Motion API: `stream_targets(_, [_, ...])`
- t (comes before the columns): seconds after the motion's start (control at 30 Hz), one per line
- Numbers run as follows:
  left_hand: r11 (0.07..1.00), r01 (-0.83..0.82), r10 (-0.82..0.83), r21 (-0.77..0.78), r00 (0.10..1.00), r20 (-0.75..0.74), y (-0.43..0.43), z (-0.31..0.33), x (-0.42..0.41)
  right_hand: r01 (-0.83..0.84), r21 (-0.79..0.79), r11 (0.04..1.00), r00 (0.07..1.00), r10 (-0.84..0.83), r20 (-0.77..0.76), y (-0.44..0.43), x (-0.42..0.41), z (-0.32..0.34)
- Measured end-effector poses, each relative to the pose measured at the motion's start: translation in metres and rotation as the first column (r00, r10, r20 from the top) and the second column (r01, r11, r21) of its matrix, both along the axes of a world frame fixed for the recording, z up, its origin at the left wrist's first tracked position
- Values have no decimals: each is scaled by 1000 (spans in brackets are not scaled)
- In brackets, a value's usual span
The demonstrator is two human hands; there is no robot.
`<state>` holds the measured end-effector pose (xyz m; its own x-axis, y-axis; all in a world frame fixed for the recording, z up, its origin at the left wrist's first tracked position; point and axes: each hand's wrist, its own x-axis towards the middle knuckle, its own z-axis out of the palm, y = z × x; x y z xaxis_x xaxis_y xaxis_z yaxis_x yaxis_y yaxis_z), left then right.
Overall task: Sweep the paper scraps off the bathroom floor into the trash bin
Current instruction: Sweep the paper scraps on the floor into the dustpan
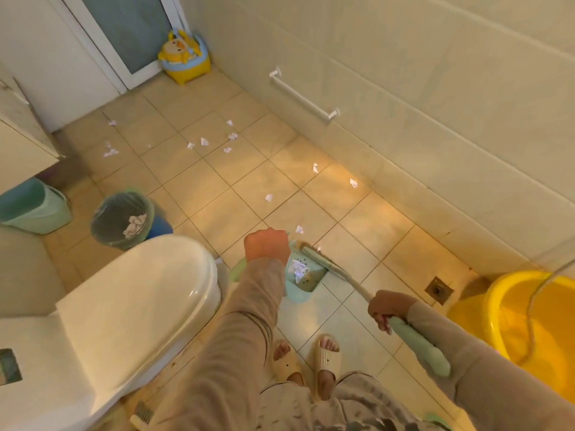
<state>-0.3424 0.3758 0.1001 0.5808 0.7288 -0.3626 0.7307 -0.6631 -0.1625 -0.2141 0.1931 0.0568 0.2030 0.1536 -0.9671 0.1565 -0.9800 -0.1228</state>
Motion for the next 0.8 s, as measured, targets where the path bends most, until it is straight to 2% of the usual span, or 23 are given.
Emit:
stream_targets(0.2, [1000, -10, 10, 2, 1000, -5, -2, 3, -4, 313, 64, 948, 945, -304, -123, -20, 25, 33])
stream_targets(0.33, [1000, 1, -1, -10, 1000, 10, -11, -1, -8, 393, 85, 916, 915, -380, -138, -26, 28, 38])
stream_targets(0.6, [999, -39, 39, -2, 999, -7, -7, 0, -4, 285, 99, 954, 958, -287, 6, 7, 55, 42])
stream_targets(0.8, [981, -188, 186, -45, 982, -40, 0, 3, 13, -35, 128, 991, 992, 19, 121, 65, 106, 38])
